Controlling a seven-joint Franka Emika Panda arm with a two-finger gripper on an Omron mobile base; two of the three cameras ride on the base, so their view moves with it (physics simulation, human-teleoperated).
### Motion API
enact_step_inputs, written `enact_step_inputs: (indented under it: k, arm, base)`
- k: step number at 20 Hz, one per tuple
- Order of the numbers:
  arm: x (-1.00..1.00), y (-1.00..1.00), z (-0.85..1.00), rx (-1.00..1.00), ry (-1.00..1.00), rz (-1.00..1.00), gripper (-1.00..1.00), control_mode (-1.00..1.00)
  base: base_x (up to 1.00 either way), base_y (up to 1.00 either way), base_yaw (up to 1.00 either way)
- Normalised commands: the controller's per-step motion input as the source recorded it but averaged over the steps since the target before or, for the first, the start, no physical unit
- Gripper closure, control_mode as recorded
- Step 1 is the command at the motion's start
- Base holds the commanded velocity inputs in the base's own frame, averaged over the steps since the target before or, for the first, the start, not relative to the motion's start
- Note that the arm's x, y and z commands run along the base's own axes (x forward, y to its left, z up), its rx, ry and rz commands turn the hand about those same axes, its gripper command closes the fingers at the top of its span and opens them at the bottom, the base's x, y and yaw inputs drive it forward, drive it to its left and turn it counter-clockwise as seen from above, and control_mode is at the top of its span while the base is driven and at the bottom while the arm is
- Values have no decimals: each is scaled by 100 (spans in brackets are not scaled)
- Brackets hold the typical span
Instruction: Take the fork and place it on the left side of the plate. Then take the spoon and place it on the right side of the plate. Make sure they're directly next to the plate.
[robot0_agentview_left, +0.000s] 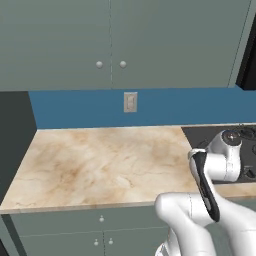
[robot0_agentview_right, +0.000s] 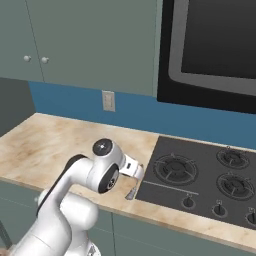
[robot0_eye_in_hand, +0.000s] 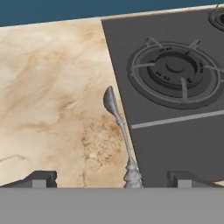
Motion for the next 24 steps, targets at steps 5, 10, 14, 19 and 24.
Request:
enact_step_inputs:
  k: [5, 10, 14, 19, 24]
  arm:
    - [48, 0, -55, 0, 10, 1, -100, -100]
    - [20, -12, -50, 0, 17, 4, -100, -100]
    - [8, -5, -44, 0, 16, 5, -100, -100]
    - [20, 0, -53, 0, 10, 9, -100, -100]
    - [16, -3, -48, 0, 1, 11, -100, -100]
  base:
    - [0, 0, 0]
    - [0, 0, 0]
    - [0, 0, 0]
    - [0, 0, 0]
    - [0, 0, 0]
